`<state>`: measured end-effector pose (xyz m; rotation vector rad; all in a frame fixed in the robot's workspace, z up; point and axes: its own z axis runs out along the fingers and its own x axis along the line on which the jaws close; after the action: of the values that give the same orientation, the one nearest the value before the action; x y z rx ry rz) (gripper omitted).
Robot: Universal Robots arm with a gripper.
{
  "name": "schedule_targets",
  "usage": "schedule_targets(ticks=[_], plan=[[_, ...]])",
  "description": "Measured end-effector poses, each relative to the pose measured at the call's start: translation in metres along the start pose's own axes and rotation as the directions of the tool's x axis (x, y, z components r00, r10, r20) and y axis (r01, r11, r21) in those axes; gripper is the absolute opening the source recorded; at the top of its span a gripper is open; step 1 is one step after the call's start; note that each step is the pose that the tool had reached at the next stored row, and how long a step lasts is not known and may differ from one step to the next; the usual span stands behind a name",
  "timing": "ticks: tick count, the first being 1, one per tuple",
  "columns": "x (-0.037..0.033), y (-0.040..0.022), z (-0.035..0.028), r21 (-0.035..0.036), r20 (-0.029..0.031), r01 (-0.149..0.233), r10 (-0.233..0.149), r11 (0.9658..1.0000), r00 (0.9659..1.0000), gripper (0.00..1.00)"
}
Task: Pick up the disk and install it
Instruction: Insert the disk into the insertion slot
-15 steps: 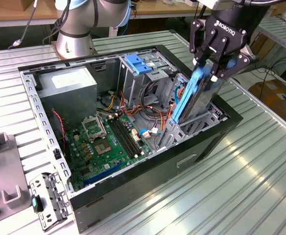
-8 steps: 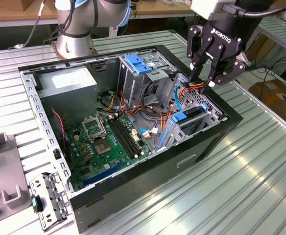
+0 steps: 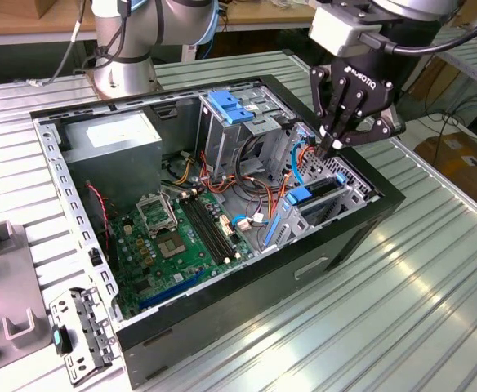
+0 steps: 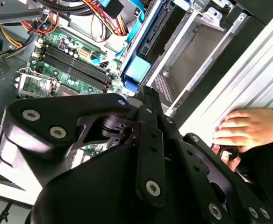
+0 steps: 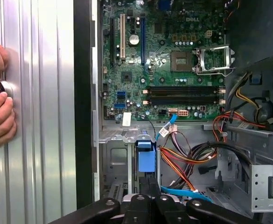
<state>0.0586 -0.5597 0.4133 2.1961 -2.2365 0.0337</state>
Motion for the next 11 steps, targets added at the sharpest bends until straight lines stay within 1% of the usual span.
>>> schedule_targets(ticks=[1, 3, 6, 8, 9, 11], plan=[[0.0001, 0.0, 0.0019, 0.0, 0.0001, 0.0, 0.0, 1.0, 1.0, 0.11], [0.0004, 0.0001, 0.0094, 0.0, 0.0002, 0.0, 0.0, 1.0, 1.0, 0.11], [0.0007, 0.0002, 0.0185, 0.0, 0.0001, 0.0, 0.0, 1.0, 1.0, 0.11], [0.0008, 0.0002, 0.0223, 0.0, 0.0001, 0.0, 0.0, 1.0, 1.0, 0.11], [0.0008, 0.0002, 0.0255, 0.0, 0.0001, 0.0, 0.0, 1.0, 1.0, 0.11], [0.0008, 0.0003, 0.0298, 0.0, 0.0001, 0.0, 0.0, 1.0, 1.0, 0.11]])
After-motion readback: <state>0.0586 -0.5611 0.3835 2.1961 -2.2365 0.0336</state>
